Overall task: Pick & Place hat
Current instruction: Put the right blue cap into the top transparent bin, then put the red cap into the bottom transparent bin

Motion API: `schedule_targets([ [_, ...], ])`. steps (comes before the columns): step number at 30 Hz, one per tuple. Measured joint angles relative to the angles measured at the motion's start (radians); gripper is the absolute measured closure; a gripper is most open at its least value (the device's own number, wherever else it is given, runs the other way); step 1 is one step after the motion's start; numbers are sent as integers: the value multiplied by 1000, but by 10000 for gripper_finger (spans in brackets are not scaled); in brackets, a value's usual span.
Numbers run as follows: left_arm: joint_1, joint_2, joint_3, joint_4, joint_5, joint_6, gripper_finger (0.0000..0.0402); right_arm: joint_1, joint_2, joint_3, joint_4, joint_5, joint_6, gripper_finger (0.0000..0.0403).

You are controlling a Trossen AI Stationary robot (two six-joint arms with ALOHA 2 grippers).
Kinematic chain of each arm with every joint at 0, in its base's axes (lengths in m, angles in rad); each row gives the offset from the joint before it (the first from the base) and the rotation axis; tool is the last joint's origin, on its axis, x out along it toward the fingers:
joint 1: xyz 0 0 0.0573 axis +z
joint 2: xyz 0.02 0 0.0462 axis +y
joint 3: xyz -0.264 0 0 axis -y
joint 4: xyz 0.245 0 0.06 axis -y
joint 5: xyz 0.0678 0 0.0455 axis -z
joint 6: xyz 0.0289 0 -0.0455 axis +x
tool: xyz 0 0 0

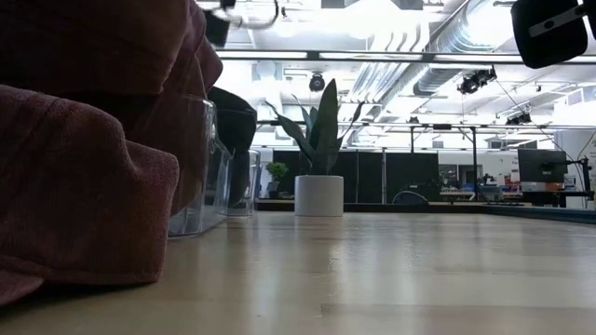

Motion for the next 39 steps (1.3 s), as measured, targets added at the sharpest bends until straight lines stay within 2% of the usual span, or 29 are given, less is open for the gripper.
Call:
schedule_targets([
  [3,-2,-5,-76,84,196,1,392,0,0,0,0,1,0,313],
  [6,-35,-2,-122,194,290,22,386,0,0,0,0,2,-3,313],
  [8,-53,-3,-122,229,271,39,382,0,0,0,0,2,-3,313],
  [11,-57,-3,-108,208,184,61,385,0,0,0,0,2,-1,313],
  [17,-57,-3,-6,58,65,59,399,0,0,0,0,9,-1,313],
  [22,-57,-4,124,-103,57,32,401,0,0,0,0,32,-2,313],
  [29,-70,-4,304,-267,56,-169,401,0,0,0,0,39,-1,313],
  [33,-176,-6,390,-283,68,-234,401,0,2,0,0,39,-1,313],
  [35,-265,-11,427,-280,68,-268,401,0,2,0,0,47,-2,313],
  [39,-489,-14,440,-221,3,-371,401,0,2,0,0,50,-1,313],
])
